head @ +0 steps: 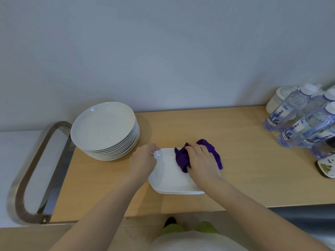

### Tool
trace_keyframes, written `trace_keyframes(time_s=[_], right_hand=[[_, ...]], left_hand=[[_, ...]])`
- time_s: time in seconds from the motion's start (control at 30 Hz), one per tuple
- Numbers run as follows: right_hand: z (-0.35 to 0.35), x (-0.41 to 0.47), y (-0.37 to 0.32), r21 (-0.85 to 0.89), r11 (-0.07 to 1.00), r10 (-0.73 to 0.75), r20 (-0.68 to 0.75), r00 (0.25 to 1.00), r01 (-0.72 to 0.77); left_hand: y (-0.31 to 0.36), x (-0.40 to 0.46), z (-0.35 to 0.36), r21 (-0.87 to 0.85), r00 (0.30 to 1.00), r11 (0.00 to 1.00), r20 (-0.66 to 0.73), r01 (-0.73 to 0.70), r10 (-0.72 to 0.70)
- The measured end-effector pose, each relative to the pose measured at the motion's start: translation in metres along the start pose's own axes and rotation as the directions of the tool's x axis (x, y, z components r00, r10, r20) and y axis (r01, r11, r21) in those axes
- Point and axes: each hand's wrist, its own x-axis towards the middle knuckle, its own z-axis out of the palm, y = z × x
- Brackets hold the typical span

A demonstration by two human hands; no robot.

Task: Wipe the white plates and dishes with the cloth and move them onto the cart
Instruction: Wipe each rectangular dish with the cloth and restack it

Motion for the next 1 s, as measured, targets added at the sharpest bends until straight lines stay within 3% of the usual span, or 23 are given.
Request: trace_keyframes(time_s=[0.27,0.43,0.6,0.8,1.0], right_hand=[[0.015,-0.005,-0.061,0.089,0.984,-0.163,0.058,0.985,0.158],[0.022,-0.021,-0.079,0.139,0.95,-0.283,-0.005,0.959,0.281],[0.019,-0.041,-0.053,0.156,0.905,-0.397,-0.022,0.917,0.396],[0.006,-0.052,0.004,0.217,0.912,-0.371,0.076,0.926,0.348],[-0.011,-0.055,0.04,0.146,0.929,-0.36,0.125,0.925,0.341]], left_hand=[[0.004,0.002,-0.003,0.007,0.998,0.998,-0.006,-0.056,0.056],[0.002,0.005,-0.005,0.015,0.999,1.0,0.041,-0.02,0.019],[0.002,0.002,-0.004,0.04,1.0,0.999,0.011,-0.022,0.021],[0.004,0.002,-0.004,0.031,1.0,0.999,0.014,0.016,-0.017],[0.002,0.002,-0.003,0.029,1.0,1.0,0.002,0.0,0.0]])
